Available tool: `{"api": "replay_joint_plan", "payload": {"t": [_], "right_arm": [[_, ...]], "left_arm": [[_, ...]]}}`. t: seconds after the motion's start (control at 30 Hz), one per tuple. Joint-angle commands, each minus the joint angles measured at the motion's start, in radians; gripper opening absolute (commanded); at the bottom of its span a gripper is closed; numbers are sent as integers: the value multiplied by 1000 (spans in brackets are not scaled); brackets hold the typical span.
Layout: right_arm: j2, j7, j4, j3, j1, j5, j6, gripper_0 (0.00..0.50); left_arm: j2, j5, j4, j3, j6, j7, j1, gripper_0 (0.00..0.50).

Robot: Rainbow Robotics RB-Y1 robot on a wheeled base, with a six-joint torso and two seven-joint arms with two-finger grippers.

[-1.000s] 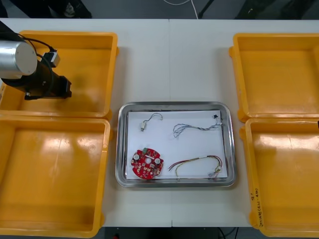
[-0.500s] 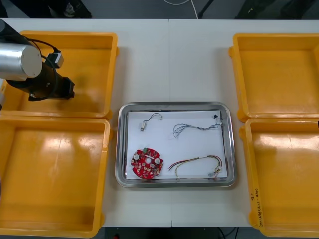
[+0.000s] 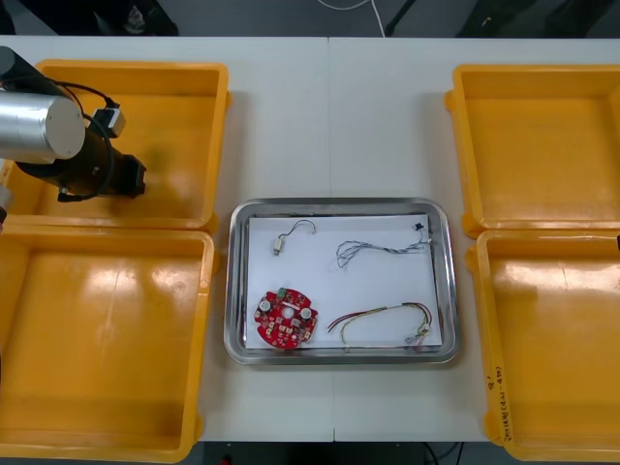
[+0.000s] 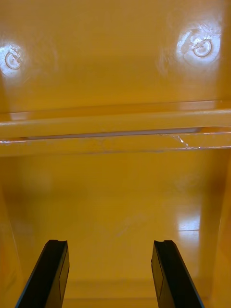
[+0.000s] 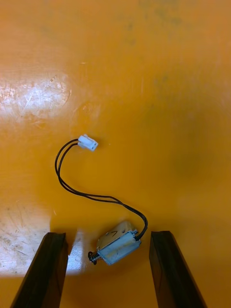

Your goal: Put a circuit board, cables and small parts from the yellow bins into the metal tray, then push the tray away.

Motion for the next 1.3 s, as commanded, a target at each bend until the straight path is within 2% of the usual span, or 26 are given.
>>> {"api": "replay_joint_plan", "payload": {"t": [0.03, 0.8, 1.03, 1.3], "right_arm": [[5, 12, -3, -32, 10, -9, 4, 500], [5, 12, -3, -32, 10, -9, 4, 500], [5, 12, -3, -32, 10, -9, 4, 500], [5, 12, -3, -32, 10, -9, 4, 500]], "left_arm": [[-15, -13, -30, -20, -13, -11, 11, 3], [-13, -19, -42, 6, 7, -14, 1, 0], [-10, -42, -99, 49, 126, -2, -34, 0], [-7, -52, -140, 75, 286, 16, -118, 0]]}}
